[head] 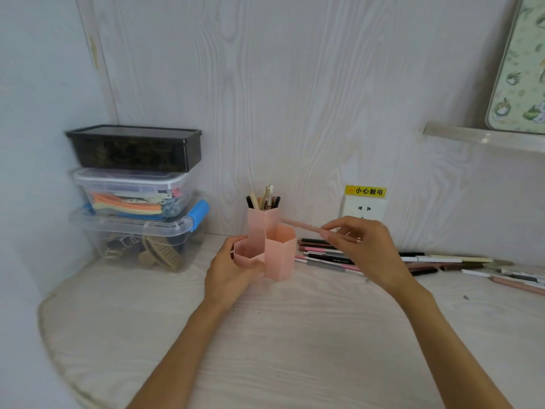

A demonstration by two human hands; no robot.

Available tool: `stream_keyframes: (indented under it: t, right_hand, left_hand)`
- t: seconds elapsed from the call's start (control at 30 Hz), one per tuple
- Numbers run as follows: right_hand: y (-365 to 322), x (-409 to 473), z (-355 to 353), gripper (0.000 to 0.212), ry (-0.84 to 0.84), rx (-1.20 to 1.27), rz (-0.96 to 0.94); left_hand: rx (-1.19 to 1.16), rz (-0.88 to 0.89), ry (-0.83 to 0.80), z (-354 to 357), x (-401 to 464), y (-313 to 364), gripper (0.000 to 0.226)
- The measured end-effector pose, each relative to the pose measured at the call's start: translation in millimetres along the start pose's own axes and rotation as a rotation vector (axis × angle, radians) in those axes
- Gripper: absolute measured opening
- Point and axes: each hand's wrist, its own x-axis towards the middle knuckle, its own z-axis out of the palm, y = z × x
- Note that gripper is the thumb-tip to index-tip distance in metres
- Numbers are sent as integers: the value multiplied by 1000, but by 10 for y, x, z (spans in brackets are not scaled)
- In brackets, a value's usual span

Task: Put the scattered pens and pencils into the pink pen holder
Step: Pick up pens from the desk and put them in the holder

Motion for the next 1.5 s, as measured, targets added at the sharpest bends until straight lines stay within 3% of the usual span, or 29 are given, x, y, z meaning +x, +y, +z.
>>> stream_keyframes:
  t: [0.2, 0.3, 0.4, 0.87, 1.03, 1.13, 1.3, 1.5]
  right_hand:
    - [-834, 344, 301, 14, -360, -528, -258]
    - [-1034, 592, 561, 21, -524, -741, -268]
    - [-1144, 748, 771, 21, -626, -783, -238]
    - [-937, 804, 1148, 39, -350, -765, -390]
    - [-973, 772, 540, 29, -181, -398, -365]
    - [-575, 671, 99, 18, -69, -371, -213]
    - [363, 165, 39, 5, -237, -475, 121]
    - [750, -57, 275, 15, -164, -565, -7]
  left_hand:
    - [5, -29, 9, -16, 24, -8, 63]
    - [-2, -44, 10, -17, 25, -26, 59]
    - [1, -51, 2, -19, 26, -23, 59]
    - [-21, -52, -16, -10, 50, -55, 47]
    - [-31, -27, -31, -14, 67, -93, 51]
    - [-15, -18, -26, -1, 90, -94, 53]
    - [7, -7, -17, 19, 90, -96, 54]
    - [2, 21, -22, 21, 106, -132, 54]
